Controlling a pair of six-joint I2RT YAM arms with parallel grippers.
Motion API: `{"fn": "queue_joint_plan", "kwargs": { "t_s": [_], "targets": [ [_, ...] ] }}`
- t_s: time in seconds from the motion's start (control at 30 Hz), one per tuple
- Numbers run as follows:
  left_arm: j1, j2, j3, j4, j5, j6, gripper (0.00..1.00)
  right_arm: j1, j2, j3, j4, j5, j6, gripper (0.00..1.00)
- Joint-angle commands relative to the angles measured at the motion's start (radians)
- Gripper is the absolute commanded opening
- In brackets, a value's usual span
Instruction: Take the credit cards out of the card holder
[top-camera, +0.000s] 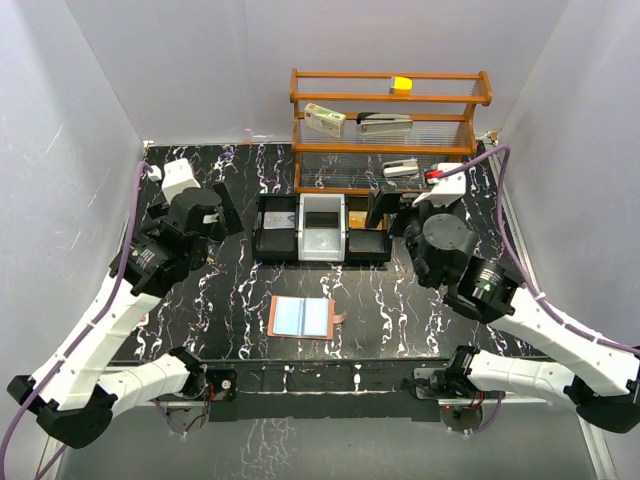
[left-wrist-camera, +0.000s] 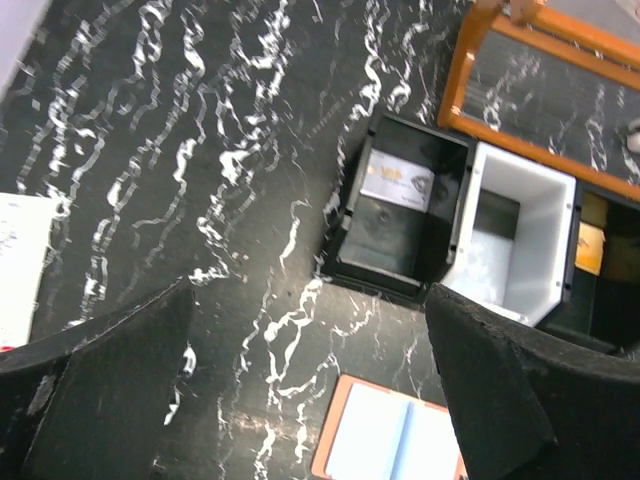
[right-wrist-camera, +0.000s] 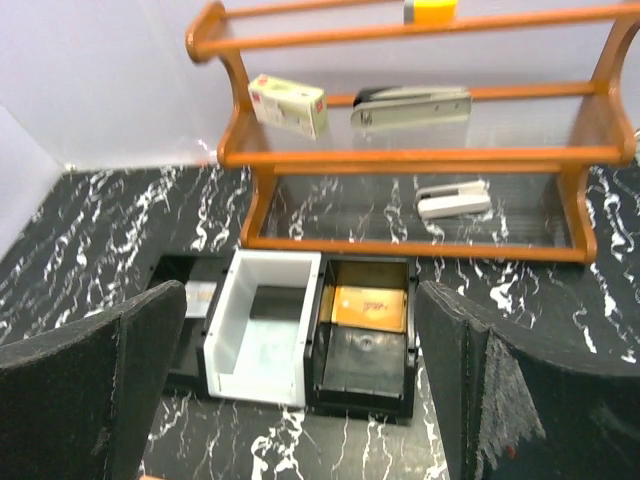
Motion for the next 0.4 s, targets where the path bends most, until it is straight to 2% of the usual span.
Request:
{"fn": "queue_joint_plan", "kwargs": {
  "t_s": [0.0,0.1,0.37],
  "targets": [
    [-0.002,-0.004,0.075,-0.055,-0.158,0.08,0.99,-0.002,-0.007,0.09,0.037,0.057,-0.09,0.98],
    [-0.002,-0.015,0.087,-0.05,-0.175,0.118,0.99,-0.002,-0.022,0.082,0.014,0.052,-0.051,0.98],
    [-0.001,-0.022,0.043,-0.041,-0.156,0.097,0.99,-0.001,-0.026,0.052,-0.043,0.062,0.008,0.98]
  ]
}}
